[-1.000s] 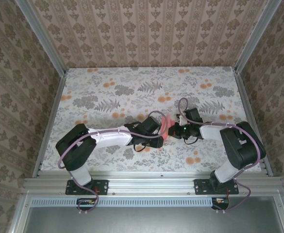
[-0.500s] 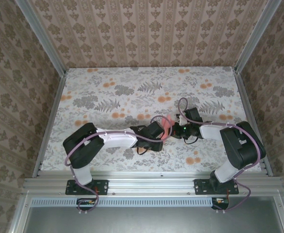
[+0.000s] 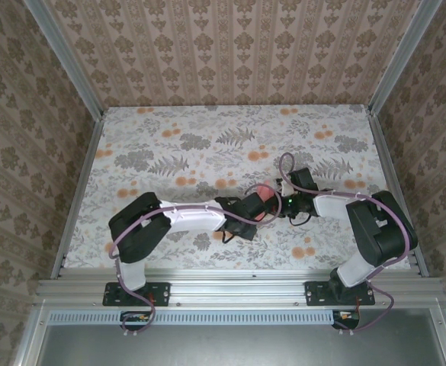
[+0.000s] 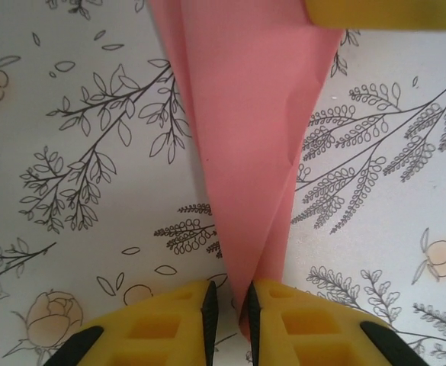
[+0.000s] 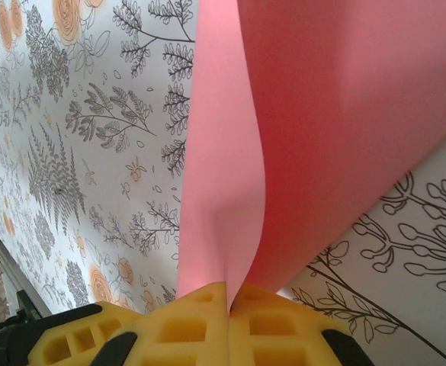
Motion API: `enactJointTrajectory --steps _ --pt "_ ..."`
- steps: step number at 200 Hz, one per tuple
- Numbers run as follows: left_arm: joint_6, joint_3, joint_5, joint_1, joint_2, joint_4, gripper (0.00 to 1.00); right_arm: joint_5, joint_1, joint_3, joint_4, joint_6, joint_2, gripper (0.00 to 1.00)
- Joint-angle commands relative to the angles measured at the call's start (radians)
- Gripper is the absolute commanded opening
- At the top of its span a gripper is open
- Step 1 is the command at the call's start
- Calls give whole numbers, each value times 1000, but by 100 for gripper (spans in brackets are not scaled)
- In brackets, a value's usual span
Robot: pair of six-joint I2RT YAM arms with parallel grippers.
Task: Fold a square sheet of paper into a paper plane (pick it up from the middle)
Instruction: Fold the wing for the fifth time at the center of the table.
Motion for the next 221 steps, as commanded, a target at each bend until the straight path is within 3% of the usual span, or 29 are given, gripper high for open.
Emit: enactJointTrajectory --steps 1,106,221 --pt "70 5 -111 -15 61 -107 20 25 -4 35 -52 -42 -14 0" --pt "177 -16 -197 -18 40 -131 14 44 -4 72 -98 -84 10 0" --pt "222 -12 -246 -24 51 -122 17 53 -3 13 -121 -103 -19 0"
